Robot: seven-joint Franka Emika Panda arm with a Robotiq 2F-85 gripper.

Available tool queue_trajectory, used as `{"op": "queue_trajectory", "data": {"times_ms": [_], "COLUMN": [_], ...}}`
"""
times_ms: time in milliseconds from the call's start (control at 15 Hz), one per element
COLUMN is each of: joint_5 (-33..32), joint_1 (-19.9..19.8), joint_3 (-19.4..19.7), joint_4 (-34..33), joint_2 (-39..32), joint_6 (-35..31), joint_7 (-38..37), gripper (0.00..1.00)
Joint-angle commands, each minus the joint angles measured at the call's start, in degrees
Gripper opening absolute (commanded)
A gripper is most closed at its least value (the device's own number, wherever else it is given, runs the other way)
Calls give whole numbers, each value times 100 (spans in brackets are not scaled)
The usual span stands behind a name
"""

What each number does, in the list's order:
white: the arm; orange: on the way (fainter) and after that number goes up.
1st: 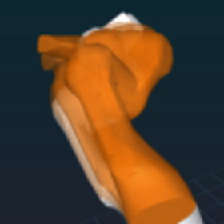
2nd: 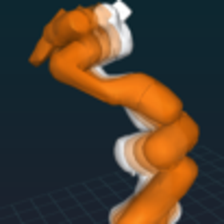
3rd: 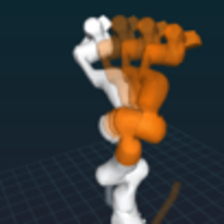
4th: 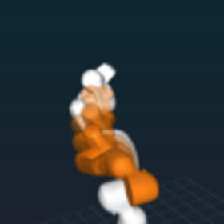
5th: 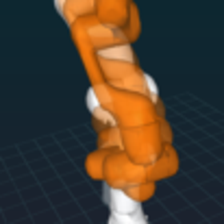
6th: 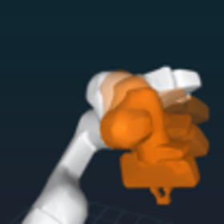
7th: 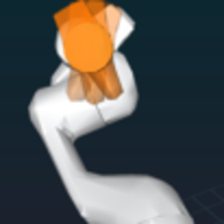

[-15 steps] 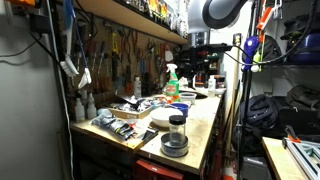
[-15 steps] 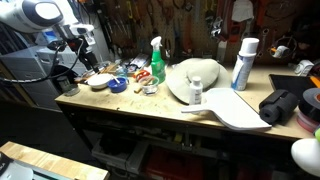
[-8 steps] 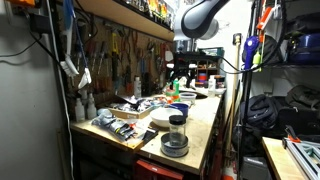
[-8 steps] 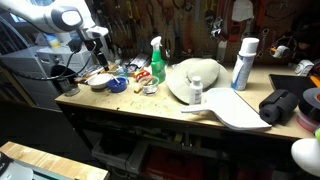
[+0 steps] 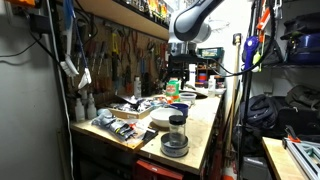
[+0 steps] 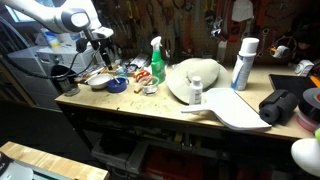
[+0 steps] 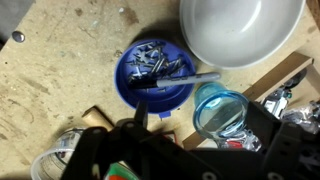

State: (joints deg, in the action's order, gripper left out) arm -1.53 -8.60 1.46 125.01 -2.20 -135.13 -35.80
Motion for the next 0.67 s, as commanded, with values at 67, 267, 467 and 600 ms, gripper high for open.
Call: {"op": "queue_trajectory", "data": {"times_ms": [67, 267, 467, 600], "joint_5": [-222, -480, -495, -416], "joint_1": [312, 502, 592, 589], "joint_3": [218, 419, 593, 690], "joint_4": [-818, -1267, -1586, -1726], "joint_2": [-997, -1484, -1811, -1960], "joint_6": [-300, -300, -156, -90], "joint_7": [-833, -1083, -1069, -992], "gripper": [92, 66, 59, 67]}}
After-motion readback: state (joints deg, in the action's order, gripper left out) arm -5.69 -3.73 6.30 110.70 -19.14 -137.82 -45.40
